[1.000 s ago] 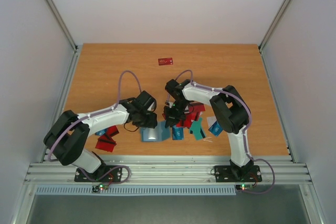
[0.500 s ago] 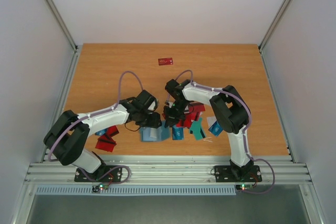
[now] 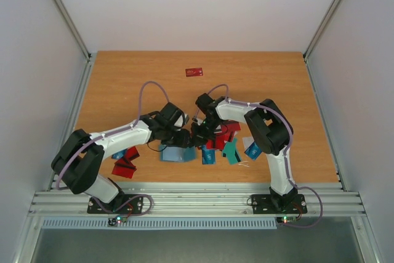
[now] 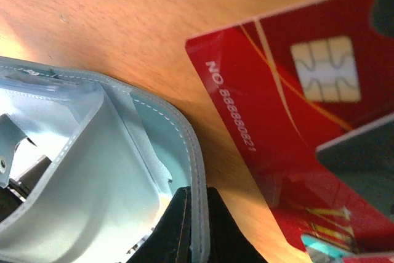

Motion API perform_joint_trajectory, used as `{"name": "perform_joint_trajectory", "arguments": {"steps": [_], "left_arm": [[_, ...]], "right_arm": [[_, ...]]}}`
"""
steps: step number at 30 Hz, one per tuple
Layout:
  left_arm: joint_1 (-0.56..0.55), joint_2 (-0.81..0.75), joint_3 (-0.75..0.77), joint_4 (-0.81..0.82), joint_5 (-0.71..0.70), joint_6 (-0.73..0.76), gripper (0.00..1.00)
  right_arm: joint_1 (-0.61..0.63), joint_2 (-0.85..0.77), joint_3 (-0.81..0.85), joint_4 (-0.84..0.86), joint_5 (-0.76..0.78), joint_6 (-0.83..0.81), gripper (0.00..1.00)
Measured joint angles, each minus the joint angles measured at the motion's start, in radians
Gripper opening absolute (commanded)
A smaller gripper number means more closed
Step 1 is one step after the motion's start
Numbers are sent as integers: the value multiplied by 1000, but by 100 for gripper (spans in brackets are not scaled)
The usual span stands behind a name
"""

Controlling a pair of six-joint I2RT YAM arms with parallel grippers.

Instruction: Put the credit cards into the card holder

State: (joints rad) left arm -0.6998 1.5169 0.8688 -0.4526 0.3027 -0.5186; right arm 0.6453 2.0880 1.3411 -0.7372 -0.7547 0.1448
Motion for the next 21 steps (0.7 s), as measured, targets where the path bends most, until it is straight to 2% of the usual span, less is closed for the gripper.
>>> {"name": "perform_joint_trajectory", "arguments": {"steps": [9, 17, 21], "left_arm": [[20, 24, -3, 45, 81, 0, 42], [22, 103, -3, 65, 117, 4, 38], [22, 127, -3, 58, 109, 8, 38]], "right_arm": [[-20, 2, -50, 119, -60, 5, 4], [-31, -4, -61, 146, -72, -2, 19], [-43, -19, -58, 123, -58, -19, 32]]}}
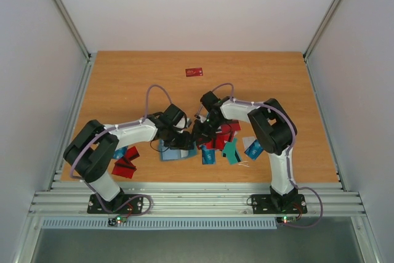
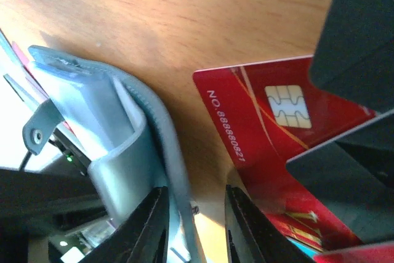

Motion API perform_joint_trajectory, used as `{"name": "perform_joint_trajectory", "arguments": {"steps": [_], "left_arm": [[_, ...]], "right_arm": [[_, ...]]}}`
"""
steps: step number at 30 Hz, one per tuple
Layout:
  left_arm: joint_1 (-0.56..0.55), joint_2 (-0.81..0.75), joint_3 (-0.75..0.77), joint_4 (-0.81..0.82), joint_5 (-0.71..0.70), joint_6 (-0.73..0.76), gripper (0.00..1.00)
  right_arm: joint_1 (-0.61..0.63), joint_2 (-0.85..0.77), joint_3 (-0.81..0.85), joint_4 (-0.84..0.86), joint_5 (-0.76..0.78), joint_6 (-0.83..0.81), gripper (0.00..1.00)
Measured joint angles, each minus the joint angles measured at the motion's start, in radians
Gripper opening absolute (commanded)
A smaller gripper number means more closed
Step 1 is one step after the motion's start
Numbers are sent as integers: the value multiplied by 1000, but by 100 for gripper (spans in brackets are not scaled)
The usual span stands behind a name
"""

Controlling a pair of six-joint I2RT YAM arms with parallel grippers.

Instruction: Put the credit cards into the card holder

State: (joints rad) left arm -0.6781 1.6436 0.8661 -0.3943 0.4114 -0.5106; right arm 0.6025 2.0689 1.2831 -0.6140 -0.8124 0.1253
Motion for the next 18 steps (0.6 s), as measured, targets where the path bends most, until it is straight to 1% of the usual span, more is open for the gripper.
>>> {"name": "perform_joint_trajectory", "arguments": {"steps": [4, 7, 8, 12, 15, 18], "left_arm": [[0, 16, 6, -6, -7, 8, 38], [0, 26, 7, -6, -9, 12, 38], [0, 27, 7, -5, -9, 13, 39], [0, 27, 7, -4, -8, 12, 42], [0, 27, 7, 2, -4, 3, 49], [0, 26, 7, 12, 18, -5, 52]], "right_arm": [[-11, -29, 11, -48, 27, -28, 50], [-20, -70, 18, -84, 46, -54, 58], [-22, -87, 19, -95, 52, -63, 60], [-32, -135, 26, -138, 67, -82, 60], [-37, -154, 37, -165, 71, -102, 57], [-37, -156, 39, -165, 66, -104, 53]]}}
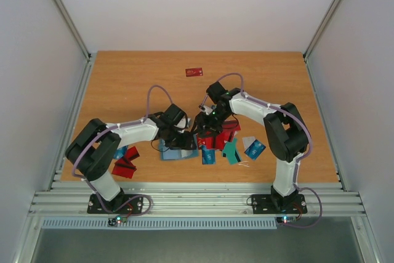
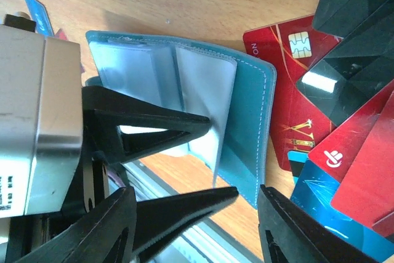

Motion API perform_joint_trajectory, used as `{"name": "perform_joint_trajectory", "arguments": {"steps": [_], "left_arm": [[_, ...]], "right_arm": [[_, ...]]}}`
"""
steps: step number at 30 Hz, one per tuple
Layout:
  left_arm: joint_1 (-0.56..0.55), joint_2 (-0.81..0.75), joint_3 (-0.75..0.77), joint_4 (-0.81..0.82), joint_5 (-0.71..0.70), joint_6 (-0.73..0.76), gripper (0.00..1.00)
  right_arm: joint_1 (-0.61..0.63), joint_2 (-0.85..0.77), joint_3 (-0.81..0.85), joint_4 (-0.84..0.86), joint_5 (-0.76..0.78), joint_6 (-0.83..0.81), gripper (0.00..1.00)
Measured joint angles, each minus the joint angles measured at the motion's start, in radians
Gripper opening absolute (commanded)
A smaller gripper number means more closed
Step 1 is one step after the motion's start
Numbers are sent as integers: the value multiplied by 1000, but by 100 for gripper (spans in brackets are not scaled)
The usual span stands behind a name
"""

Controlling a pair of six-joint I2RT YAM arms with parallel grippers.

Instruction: Put the credit cards into the card holder

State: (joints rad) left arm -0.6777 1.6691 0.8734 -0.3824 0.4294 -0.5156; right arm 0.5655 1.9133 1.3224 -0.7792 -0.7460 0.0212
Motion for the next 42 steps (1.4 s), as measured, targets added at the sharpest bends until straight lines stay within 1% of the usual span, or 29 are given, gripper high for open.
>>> {"name": "perform_joint_trajectory", "arguments": {"steps": [3, 10, 15, 18, 25, 29, 36, 39, 42], "left_arm": [[0, 0, 5, 1, 37, 0, 52], [6, 0, 13, 6, 85, 7, 47], [11, 0, 13, 6, 120, 11, 47], [15, 0, 11, 5, 141, 15, 47], [25, 5, 10, -35, 163, 19, 48], [19, 5, 26, -36, 219, 36, 50], [48, -24, 32, -65, 253, 38, 50], [51, -76, 51, -92, 238, 53, 50], [55, -128, 61, -124, 189, 75, 50]], "right_arm": [[0, 0, -2, 13, -18, 22, 48], [0, 0, -18, 61, -83, 77, 34], [0, 5, -43, 110, -133, 123, 24], [3, 16, -53, 136, -160, 143, 19], [11, 76, -62, 186, -214, 170, 15], [17, 126, -70, 216, -217, 170, 14], [18, 137, -71, 219, -211, 161, 14], [20, 145, -71, 219, -198, 159, 13], [21, 146, -71, 216, -188, 154, 13]]}}
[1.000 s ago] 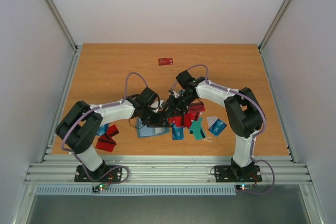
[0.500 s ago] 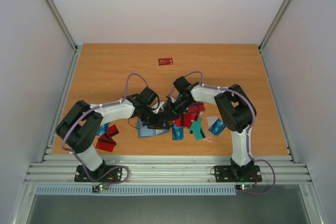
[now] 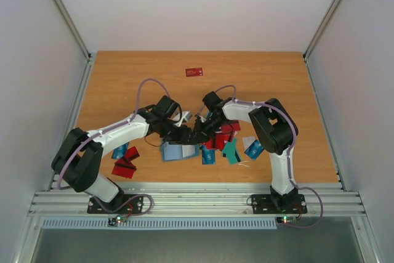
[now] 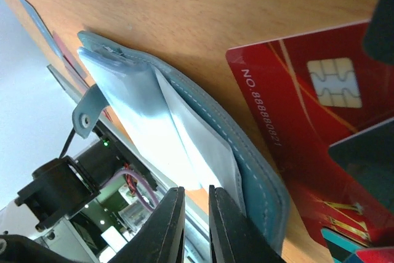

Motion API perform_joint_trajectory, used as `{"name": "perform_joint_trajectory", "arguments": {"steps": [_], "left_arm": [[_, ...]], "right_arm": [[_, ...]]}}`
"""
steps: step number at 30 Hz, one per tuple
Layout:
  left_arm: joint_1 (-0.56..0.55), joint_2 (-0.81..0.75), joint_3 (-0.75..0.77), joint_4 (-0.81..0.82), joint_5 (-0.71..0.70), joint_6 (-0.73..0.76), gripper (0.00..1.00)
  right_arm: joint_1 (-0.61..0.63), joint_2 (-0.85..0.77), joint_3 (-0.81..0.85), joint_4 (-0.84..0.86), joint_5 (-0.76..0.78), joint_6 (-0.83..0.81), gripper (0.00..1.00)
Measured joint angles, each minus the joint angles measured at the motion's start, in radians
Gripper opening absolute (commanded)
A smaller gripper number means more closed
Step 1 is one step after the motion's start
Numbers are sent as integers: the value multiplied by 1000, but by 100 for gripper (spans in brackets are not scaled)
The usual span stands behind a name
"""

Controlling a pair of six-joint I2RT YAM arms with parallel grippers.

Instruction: Put the credit cards into the card holder

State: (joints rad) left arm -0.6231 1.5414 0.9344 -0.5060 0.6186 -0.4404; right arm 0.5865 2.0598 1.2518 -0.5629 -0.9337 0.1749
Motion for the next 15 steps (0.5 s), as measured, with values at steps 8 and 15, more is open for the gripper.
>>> {"name": "perform_joint_trajectory", "arguments": {"steps": [8, 15], "left_arm": [[0, -3, -29, -63, -118, 43, 49], [-3, 45, -6, -91, -137, 53, 49]], "right_arm": [[2, -11, 0, -50, 51, -40, 14], [2, -126, 0, -133, 116, -80, 16]]}}
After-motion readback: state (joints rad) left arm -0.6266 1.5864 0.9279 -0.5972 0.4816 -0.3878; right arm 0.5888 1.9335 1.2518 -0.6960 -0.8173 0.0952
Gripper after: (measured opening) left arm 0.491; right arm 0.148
